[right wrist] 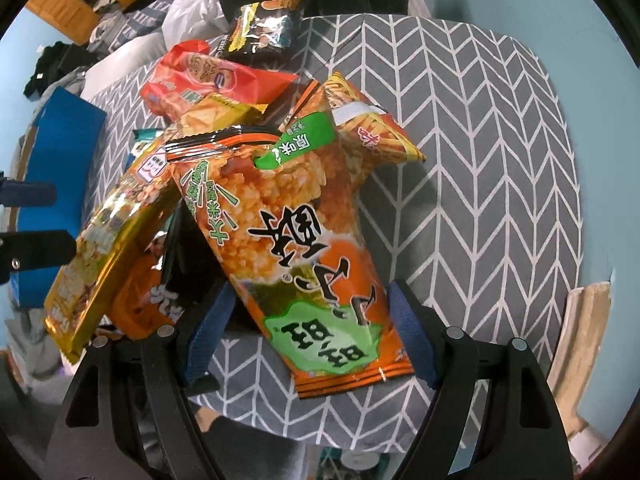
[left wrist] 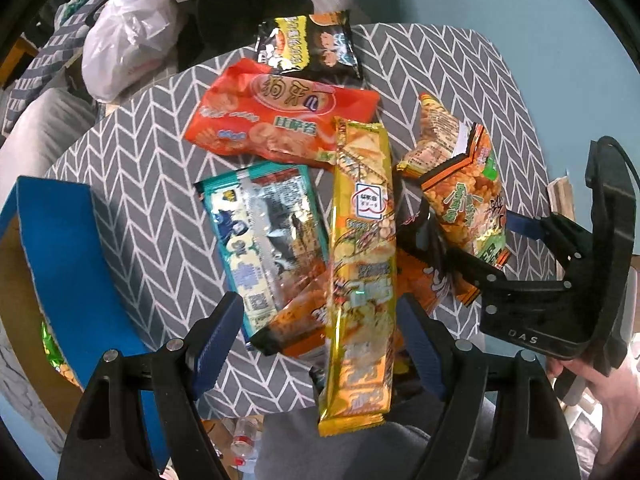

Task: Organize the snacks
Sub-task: 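Grasp the orange rice-cracker bag with the right tool while the left tool grasps the yellow cracker packet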

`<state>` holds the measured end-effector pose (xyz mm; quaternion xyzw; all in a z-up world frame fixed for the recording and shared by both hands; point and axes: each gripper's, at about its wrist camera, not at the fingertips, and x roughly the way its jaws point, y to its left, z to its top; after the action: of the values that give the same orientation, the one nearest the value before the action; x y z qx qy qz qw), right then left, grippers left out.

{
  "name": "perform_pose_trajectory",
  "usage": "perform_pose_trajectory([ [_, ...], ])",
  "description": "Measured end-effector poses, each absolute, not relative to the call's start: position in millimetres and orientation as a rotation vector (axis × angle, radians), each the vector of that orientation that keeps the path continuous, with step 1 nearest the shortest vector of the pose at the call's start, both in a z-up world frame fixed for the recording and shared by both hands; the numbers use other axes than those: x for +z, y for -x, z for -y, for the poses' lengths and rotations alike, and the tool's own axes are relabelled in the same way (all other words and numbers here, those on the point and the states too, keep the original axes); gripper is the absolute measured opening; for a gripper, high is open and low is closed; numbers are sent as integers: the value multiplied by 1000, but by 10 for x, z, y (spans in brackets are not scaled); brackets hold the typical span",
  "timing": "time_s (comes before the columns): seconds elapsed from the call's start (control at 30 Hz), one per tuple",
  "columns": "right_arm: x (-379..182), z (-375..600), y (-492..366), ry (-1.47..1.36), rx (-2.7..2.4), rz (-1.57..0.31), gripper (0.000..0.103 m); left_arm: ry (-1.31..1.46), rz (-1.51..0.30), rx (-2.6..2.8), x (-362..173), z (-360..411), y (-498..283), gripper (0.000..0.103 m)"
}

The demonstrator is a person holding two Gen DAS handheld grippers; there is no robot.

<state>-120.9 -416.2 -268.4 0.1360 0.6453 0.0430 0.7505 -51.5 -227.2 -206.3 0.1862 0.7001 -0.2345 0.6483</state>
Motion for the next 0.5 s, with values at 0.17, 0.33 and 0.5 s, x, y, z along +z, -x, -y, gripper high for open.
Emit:
perform_pose_trajectory([
  [0.17, -2764, 4134, 1159, -289, 76, -1387, 79, -428, -1610, -541, -2194, 2382, 488, 80],
  [0.33, -2893, 4135, 1112, -327, 78, -1393, 77, -404, -1654, -529, -2383, 2458, 435, 81],
  [0.5, -2864, 4262, 1178, -407, 64, -1364, 49, -388, -1676, -510, -2526, 2516, 383, 81],
])
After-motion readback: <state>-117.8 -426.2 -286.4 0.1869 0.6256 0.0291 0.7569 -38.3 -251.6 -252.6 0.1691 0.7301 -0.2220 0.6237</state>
